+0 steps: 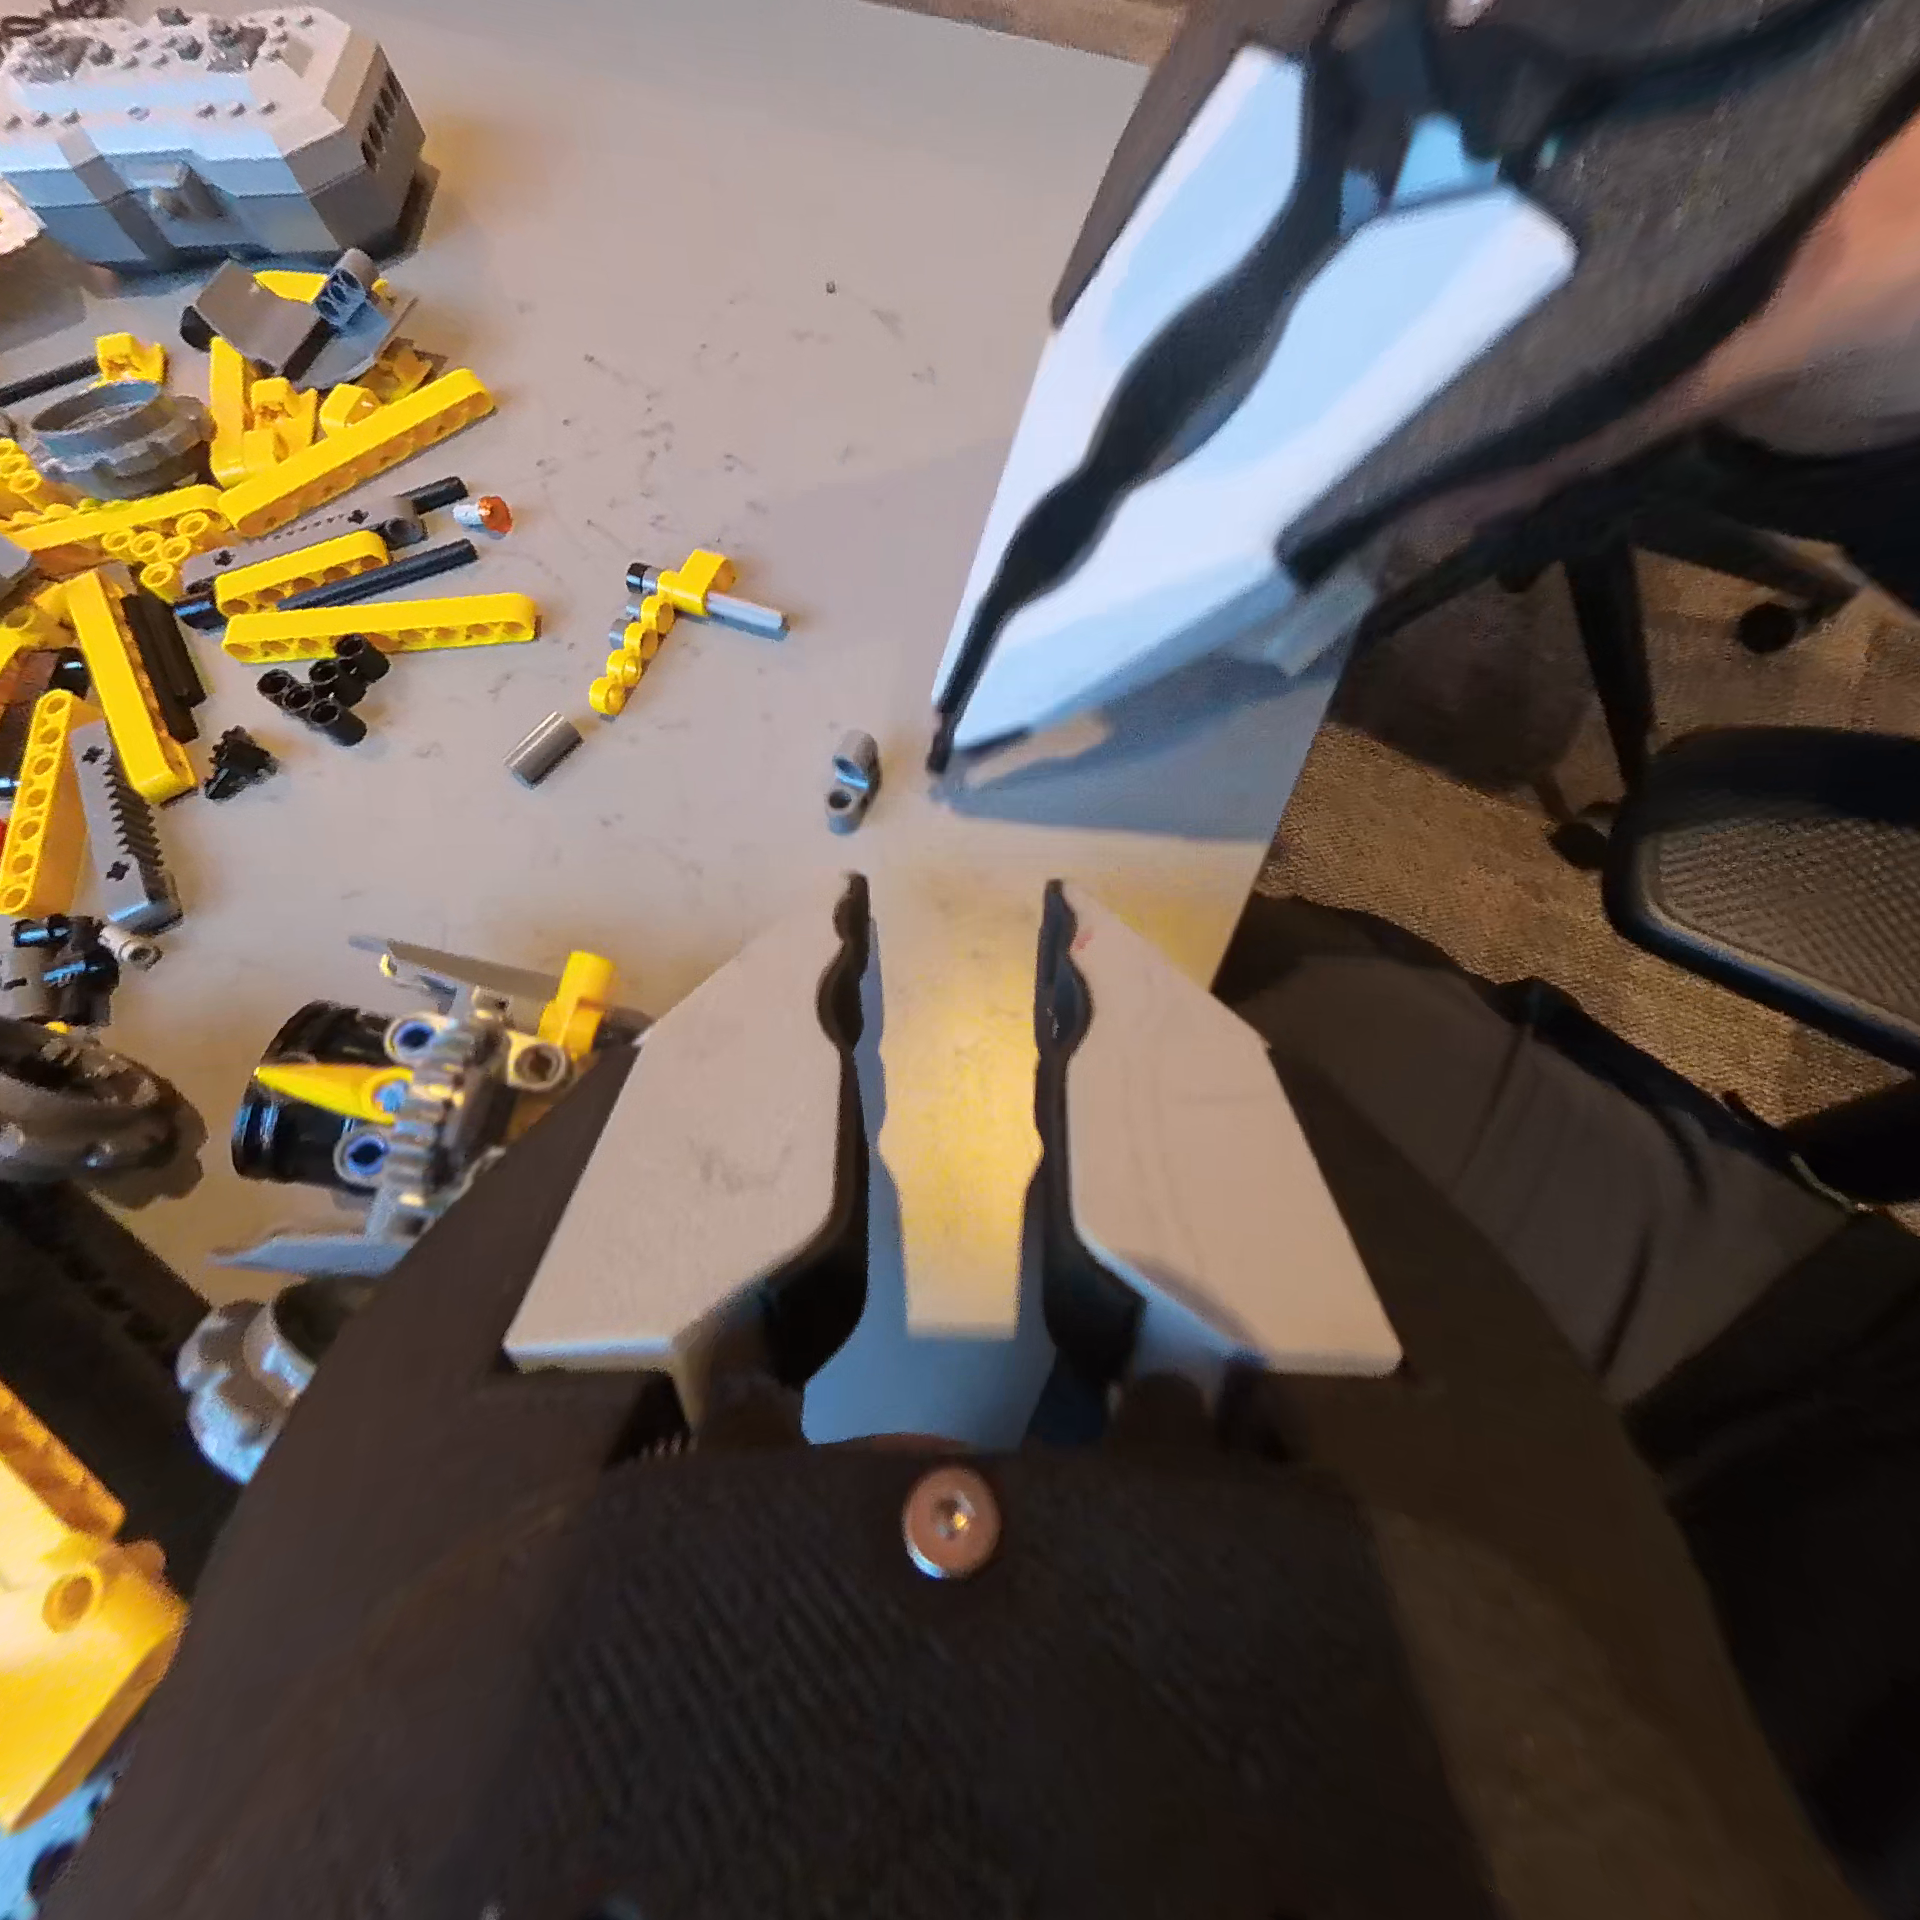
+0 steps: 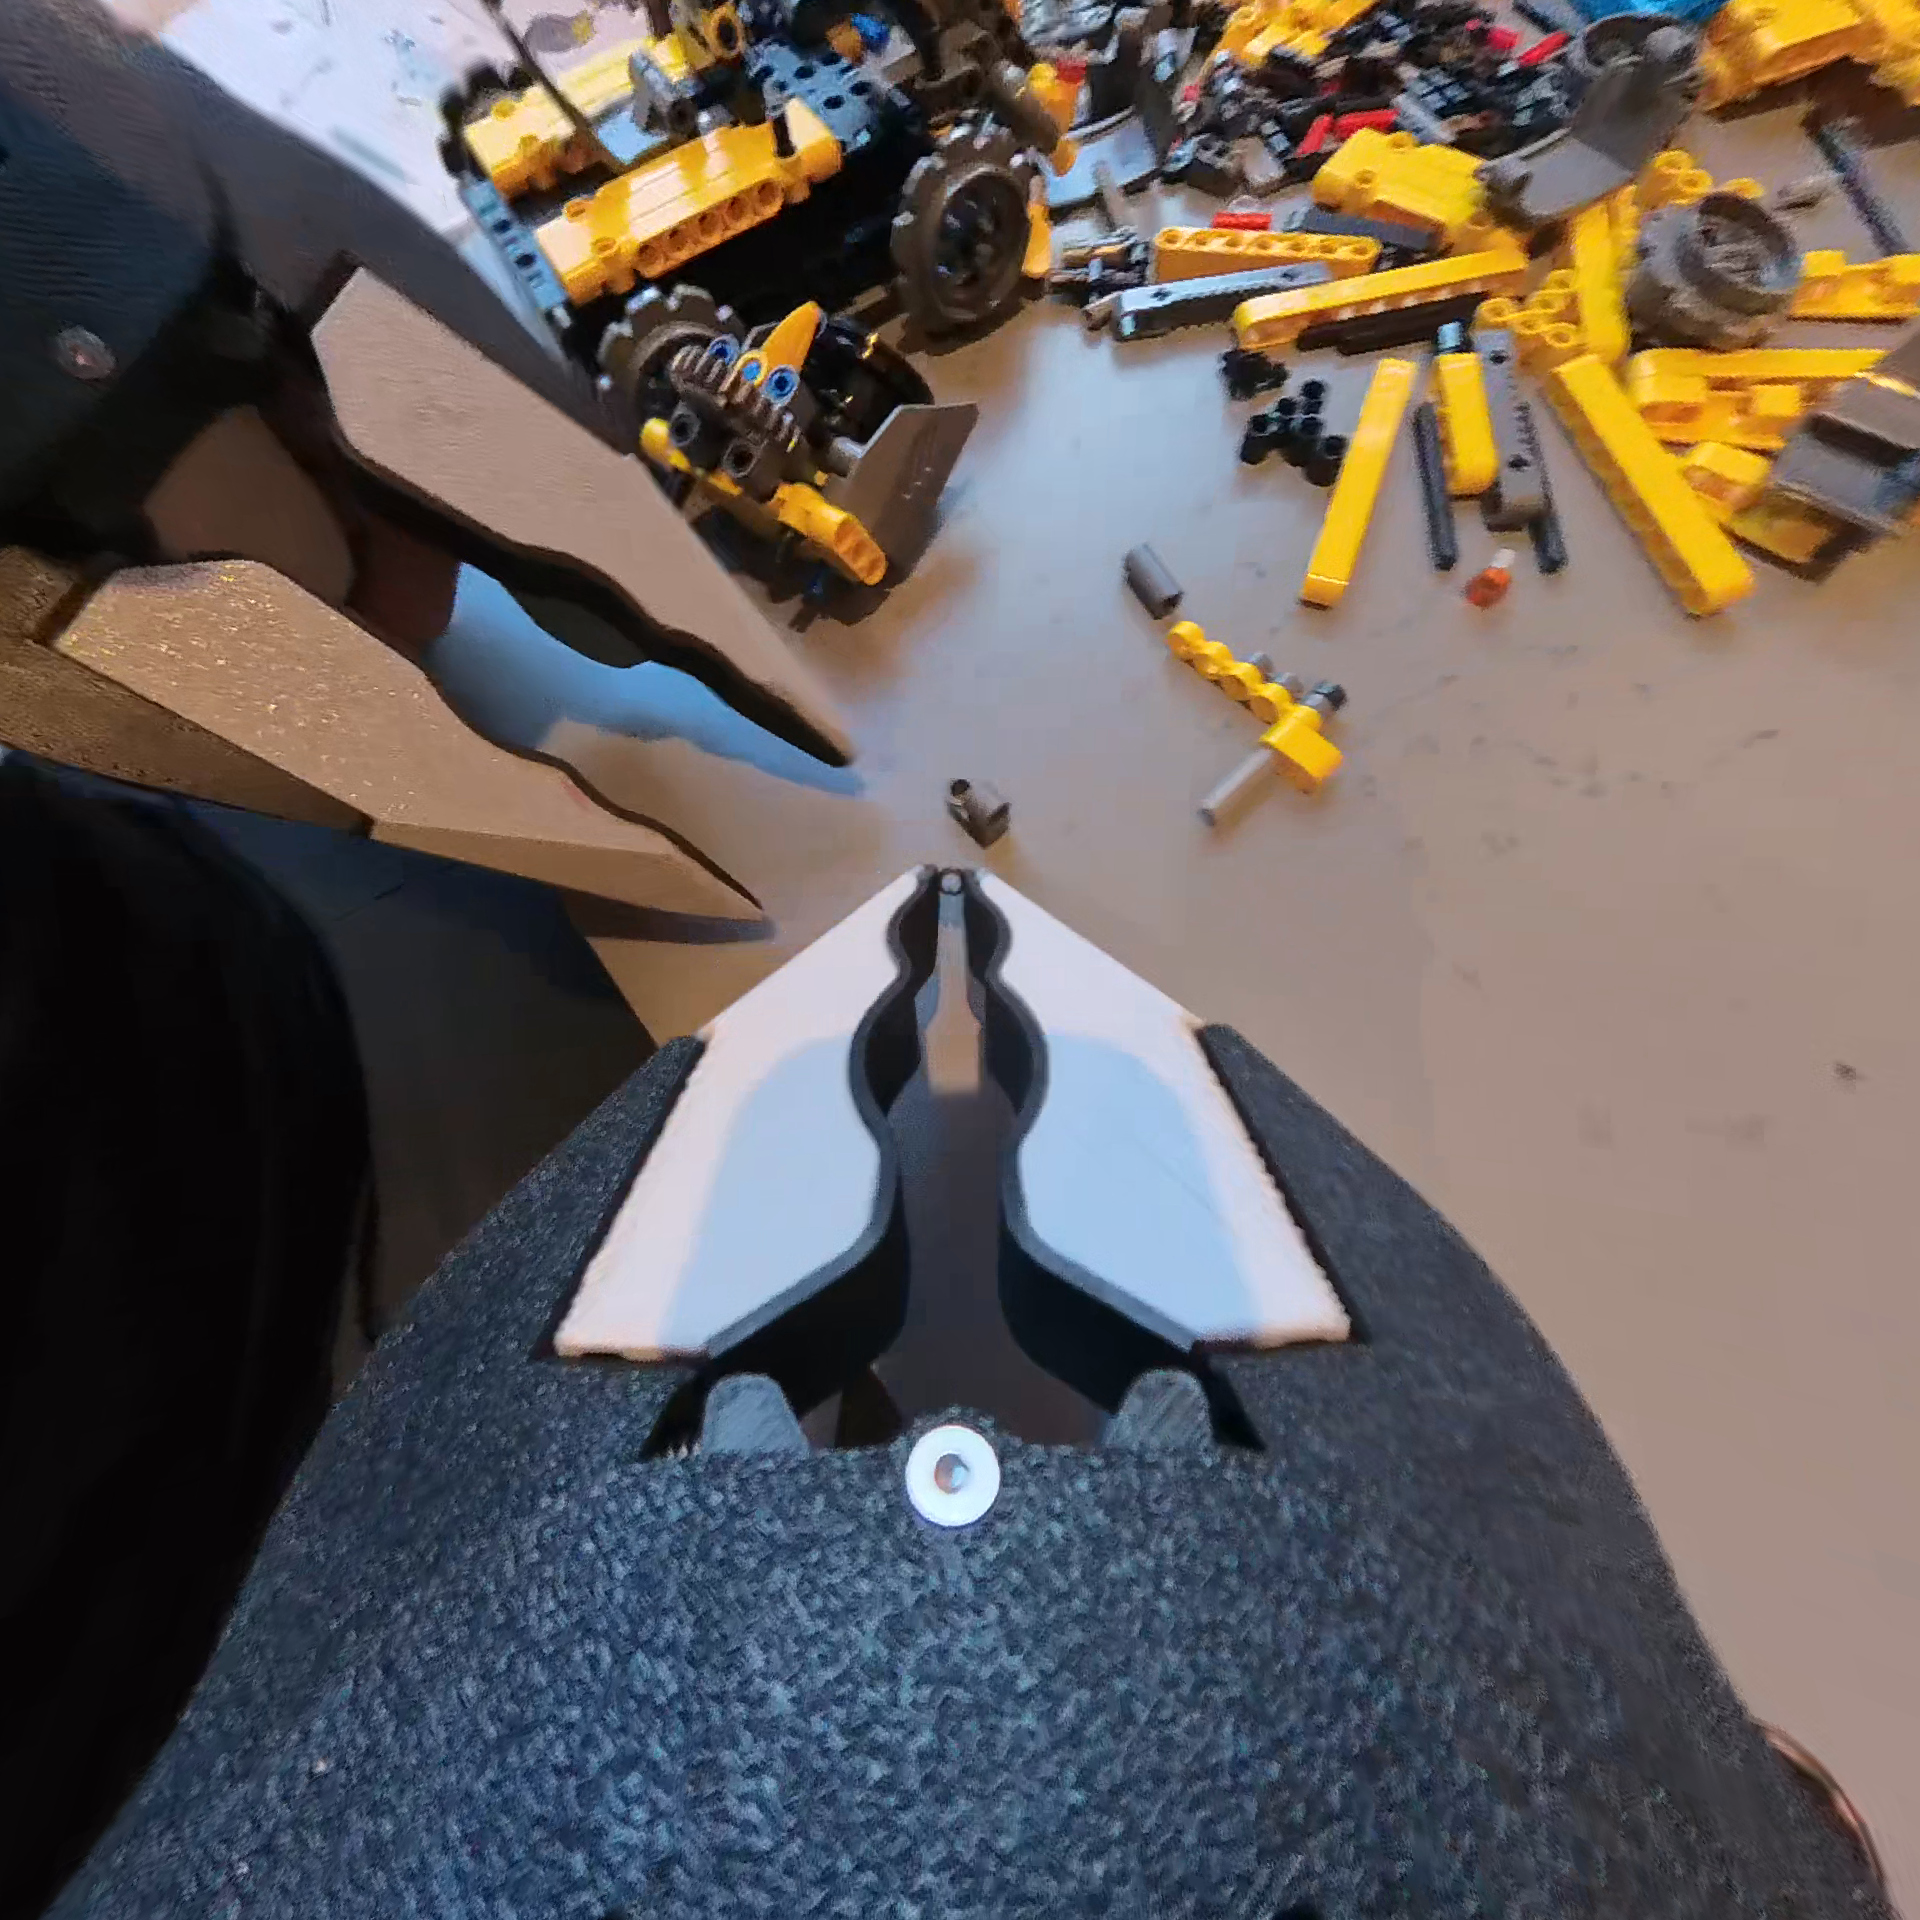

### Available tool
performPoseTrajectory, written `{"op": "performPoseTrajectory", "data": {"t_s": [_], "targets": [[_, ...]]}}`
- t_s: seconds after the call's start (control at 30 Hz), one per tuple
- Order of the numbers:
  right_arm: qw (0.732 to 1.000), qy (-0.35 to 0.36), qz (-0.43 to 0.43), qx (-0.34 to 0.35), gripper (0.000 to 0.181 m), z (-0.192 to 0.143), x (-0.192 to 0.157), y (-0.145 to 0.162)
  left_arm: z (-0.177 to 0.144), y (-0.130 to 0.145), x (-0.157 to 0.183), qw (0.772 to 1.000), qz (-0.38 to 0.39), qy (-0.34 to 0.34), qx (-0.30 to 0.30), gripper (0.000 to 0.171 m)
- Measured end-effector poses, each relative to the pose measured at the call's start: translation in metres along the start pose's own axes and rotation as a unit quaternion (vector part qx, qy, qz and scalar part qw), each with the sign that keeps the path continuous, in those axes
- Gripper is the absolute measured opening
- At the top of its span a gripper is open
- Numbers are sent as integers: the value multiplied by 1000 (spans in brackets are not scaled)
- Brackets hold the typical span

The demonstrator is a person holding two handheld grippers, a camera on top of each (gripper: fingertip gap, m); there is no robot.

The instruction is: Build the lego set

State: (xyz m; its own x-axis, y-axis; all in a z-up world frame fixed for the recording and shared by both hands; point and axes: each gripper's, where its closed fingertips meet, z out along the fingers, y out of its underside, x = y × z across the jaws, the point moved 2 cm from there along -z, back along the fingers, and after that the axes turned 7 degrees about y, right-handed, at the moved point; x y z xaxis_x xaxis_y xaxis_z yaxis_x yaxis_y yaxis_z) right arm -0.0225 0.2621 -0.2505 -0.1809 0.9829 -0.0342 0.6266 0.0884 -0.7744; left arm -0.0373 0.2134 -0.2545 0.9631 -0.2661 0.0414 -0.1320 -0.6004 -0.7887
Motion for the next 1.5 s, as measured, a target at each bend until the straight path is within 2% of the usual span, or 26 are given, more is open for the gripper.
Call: {"op": "performPoseTrajectory", "data": {"t_s": [0.13,0.27,0.37,0.47,0.6,0.73,0.83,0.93,1.2,1.5], "targets": [[999,1,29,30,4,-16,11,-2,-1,1,2,1000,23,-6,-6,31],[999,-11,36,39,4,-16,14,-3,0,-14,-4,997,69,-16,-18,26],[998,-15,42,42,4,-16,15,-3,-8,-29,-15,991,123,-24,-42,20],[998,-16,45,47,4,-17,16,-2,-8,-35,-20,986,145,6,-81,19],[997,-21,52,55,4,-19,14,-1,8,-22,-23,974,159,40,-158,20],[997,-22,51,58,4,-20,13,1,20,-17,-21,970,162,42,-177,20],[996,-24,56,64,3,-20,13,2,25,-12,-19,971,150,47,-180,19],[995,-28,61,68,3,-21,13,2,25,-11,-18,973,143,47,-175,7],[996,-27,48,73,4,-20,8,0,16,-4,-10,977,140,16,-160,7],[996,-18,51,71,4,-15,4,-9,-6,14,-3,985,122,11,-118,6]]}}
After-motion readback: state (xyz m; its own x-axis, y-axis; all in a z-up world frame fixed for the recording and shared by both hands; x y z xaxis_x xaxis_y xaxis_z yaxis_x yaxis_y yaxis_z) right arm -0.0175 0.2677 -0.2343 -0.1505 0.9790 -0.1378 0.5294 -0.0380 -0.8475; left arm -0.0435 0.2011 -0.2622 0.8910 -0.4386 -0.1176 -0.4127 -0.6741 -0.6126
